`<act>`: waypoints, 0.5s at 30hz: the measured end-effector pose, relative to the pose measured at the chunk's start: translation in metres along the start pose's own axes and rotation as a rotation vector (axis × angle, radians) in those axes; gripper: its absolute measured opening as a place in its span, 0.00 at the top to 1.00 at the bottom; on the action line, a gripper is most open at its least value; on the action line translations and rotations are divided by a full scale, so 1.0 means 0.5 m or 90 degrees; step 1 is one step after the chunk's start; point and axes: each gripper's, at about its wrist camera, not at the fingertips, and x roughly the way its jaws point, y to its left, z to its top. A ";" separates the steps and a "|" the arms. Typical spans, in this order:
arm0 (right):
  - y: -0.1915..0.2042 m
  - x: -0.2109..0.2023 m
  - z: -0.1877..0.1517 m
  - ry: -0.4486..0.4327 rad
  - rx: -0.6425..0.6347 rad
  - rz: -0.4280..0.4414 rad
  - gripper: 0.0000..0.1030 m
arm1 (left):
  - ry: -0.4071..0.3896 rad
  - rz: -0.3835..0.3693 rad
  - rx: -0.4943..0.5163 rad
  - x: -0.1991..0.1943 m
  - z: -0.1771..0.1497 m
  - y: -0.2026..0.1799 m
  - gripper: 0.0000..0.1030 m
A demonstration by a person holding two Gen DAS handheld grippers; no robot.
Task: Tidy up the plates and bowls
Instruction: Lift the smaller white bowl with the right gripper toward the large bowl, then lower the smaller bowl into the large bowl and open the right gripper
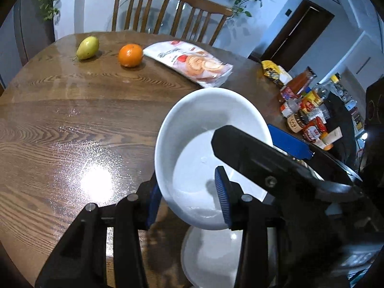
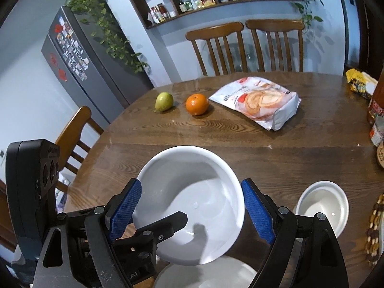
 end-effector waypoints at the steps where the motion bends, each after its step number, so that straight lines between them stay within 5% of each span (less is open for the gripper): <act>1: 0.001 -0.007 -0.003 -0.005 0.000 -0.004 0.16 | -0.004 0.001 0.007 -0.006 -0.004 -0.006 0.61; 15: -0.001 -0.079 -0.074 -0.023 0.018 -0.019 0.15 | 0.002 0.005 0.051 -0.043 -0.091 -0.066 0.60</act>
